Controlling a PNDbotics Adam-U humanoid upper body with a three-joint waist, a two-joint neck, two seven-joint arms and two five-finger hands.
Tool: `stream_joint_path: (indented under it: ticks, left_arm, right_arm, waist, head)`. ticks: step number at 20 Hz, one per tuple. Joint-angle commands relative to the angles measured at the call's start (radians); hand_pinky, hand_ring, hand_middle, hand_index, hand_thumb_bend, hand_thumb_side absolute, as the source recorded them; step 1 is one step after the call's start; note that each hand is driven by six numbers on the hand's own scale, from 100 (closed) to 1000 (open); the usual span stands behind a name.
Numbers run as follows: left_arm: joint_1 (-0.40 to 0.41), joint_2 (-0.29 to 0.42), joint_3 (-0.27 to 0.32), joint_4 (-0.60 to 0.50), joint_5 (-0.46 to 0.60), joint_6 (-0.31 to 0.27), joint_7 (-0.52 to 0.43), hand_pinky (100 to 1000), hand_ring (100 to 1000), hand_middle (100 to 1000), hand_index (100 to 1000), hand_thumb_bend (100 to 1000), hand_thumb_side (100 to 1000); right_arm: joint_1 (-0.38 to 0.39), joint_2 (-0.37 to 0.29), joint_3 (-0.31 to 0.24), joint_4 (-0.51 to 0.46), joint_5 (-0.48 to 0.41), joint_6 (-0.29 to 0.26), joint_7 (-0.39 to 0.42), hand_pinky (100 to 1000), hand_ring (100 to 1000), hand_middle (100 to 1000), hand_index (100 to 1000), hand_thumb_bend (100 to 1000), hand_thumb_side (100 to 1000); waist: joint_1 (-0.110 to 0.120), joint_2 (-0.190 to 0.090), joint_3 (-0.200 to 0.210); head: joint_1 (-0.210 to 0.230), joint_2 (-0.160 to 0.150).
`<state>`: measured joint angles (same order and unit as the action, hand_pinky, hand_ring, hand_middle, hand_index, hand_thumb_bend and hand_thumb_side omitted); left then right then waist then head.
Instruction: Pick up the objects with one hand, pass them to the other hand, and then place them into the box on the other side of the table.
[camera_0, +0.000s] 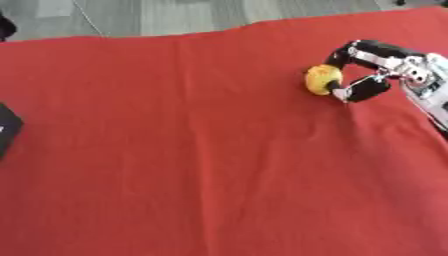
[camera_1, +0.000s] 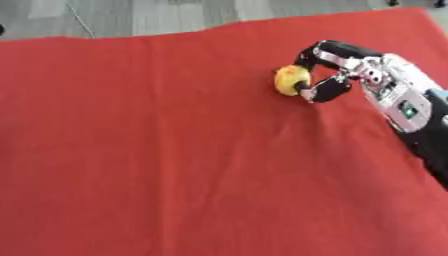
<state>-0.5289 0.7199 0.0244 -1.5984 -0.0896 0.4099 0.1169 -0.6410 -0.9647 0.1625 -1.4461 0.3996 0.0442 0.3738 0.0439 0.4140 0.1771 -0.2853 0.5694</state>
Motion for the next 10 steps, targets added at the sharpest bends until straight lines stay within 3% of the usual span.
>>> stream_joint_path:
  ticks: [1, 10]
  left_arm:
    - [-0.007, 0.03, 0.018, -0.013, -0.003, -0.003, 0.004, 783, 705, 652, 700, 481, 590]
    - [0.019, 0.037, 0.031, -0.009, -0.006, -0.005, 0.023, 783, 701, 650, 705, 475, 585]
  right_arm:
    - [-0.005, -0.035, -0.008, -0.032, -0.035, 0.002, -0.024, 850, 713, 497, 565, 100, 100]
    - [0.0, -0.042, -0.014, -0.178, -0.18, 0.061, -0.105, 817, 679, 474, 576, 100, 100]
  waist:
    - [-0.002, -0.027, -0.005]
    - [0.002, -0.087, -0.056]
  head:
    - [0.005, 0.002]
    - [0.037, 0.039]
